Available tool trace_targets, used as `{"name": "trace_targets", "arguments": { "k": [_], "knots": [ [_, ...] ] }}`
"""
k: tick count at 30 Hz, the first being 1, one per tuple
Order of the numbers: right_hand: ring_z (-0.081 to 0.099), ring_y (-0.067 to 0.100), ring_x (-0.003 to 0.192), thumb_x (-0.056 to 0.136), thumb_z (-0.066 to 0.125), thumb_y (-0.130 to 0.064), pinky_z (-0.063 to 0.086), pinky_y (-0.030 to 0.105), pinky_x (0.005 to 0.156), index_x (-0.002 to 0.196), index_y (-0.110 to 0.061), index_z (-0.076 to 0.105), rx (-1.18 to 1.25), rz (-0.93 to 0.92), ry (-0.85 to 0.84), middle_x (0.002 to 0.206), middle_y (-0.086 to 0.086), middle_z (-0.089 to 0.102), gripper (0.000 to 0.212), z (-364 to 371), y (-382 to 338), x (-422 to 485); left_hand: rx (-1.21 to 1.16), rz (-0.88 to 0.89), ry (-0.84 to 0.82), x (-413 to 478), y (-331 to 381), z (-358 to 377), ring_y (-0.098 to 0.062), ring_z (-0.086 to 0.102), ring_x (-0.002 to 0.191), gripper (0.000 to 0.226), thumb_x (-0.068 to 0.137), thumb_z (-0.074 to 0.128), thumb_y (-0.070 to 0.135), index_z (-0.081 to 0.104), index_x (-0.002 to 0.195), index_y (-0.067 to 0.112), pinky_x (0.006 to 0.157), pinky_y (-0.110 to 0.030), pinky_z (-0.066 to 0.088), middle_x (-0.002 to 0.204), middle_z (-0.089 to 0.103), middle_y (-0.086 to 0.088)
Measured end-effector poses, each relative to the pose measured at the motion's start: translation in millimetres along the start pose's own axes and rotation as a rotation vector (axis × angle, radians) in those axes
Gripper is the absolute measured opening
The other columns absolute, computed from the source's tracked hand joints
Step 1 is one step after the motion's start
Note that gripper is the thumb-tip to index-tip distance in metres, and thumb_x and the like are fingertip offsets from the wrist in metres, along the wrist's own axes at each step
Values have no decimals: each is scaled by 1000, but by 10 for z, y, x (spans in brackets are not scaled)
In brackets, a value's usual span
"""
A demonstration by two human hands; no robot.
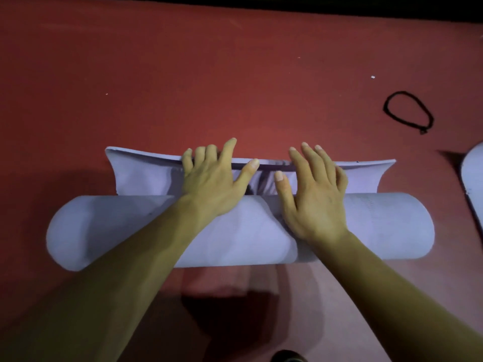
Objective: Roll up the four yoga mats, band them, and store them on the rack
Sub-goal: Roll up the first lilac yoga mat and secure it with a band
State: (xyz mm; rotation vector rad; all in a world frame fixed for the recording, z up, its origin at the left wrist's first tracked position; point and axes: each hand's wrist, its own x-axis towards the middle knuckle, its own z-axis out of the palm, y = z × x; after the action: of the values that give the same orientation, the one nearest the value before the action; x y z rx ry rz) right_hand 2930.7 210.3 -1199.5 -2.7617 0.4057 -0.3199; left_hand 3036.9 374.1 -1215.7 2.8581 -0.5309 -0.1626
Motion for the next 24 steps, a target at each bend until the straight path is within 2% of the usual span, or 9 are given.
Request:
{"name": "trace_targets", "arguments": {
  "k": [5,9,18,24],
  "knots": [
    [8,23,158,95,15,-71,7,49,123,160,-23,27,-127,45,-156,168,6,24,82,79,-64,-177,-4,-5,22,88,-7,9,-33,45,125,81,93,13,73,31,155,24,115,-51,22,130,56,-11],
    [2,21,158,94,10,-75,4,49,125,162,-29,17,-115,48,-146,170,5,17,83,130,-44,23,-22,-11,69,76,-32,-45,-33,47,123,87,88,7,74,32,155,23,112,-50,25,131,55,-11],
    [8,22,157,95,11,-72,4,52,124,159,-29,28,-77,65,-175,168,6,24,79,175,-27,372,-64,3,31,43,-23,-67,-29,41,133,90,84,4,77,24,157,28,115,-47,21,145,42,-9],
    [13,25,155,95,8,-70,7,52,124,158,-24,33,-77,56,-178,165,7,31,82,162,-49,543,-21,77,-5,-56,-75,-76,-24,32,145,87,86,3,76,22,158,29,122,-47,9,154,39,-7]
  ]
}}
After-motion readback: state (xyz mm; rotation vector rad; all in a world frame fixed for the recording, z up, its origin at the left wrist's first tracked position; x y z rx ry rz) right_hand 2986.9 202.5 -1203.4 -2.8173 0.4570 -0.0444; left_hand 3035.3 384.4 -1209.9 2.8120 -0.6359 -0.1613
